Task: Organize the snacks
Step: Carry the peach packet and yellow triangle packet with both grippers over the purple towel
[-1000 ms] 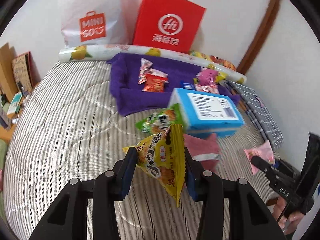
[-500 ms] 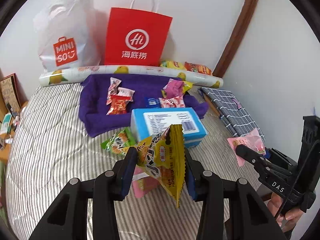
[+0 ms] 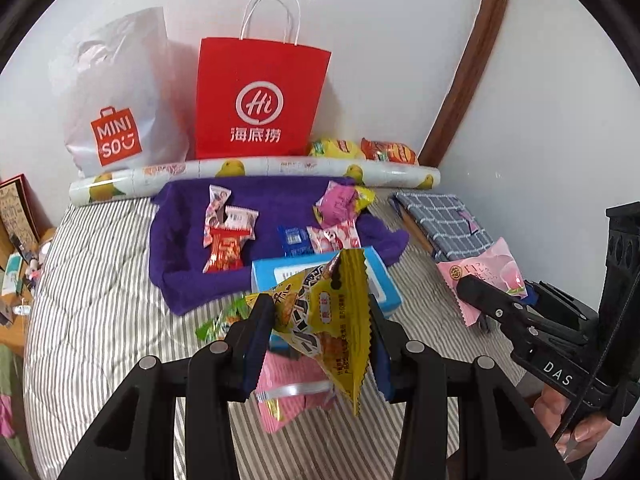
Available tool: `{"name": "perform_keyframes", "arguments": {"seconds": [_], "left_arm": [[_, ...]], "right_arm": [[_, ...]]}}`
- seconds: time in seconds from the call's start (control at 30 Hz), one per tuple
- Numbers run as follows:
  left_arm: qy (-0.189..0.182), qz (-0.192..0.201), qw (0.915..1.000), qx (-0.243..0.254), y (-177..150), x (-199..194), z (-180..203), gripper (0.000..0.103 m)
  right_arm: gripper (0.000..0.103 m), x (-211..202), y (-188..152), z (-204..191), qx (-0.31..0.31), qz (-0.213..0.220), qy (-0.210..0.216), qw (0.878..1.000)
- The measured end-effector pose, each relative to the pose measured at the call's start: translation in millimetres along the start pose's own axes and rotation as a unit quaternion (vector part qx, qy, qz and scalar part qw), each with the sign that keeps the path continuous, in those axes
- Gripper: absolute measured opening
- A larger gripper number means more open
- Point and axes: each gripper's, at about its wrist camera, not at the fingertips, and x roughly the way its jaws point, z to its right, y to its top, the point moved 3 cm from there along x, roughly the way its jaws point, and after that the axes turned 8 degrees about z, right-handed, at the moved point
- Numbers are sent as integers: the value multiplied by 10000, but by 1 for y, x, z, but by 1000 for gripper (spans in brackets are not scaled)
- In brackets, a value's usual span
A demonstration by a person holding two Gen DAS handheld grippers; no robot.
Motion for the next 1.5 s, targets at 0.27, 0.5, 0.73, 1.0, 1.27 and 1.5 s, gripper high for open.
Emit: {"name": "perform_keyframes", "arguments": {"seconds": [0.27,0.5,0.73,1.0,1.27,1.5], "left_arm": [[-69,107,9999,91,30,10,-1,42],[113,171,9997,161,60,19,-11,42],[343,211,9991,132,88,33,-26,42],[338,186,9992,42,113,49,-40,42],[547,134,9984,-77,120,74,-62,42],[753,43,9967,-294,127,99,-93,42]], "right_arm": [[43,12,28,-7,-33,77,122,9999],[43,32,58,-6,-21,102,255,9996],[43,53,90,-9,-79,123,456,9989],[43,83,111,-6,28,-47,658,9978],[43,117,121,-3,70,-154,781,9968],[43,156,123,-5,129,-322,883,9955]]}}
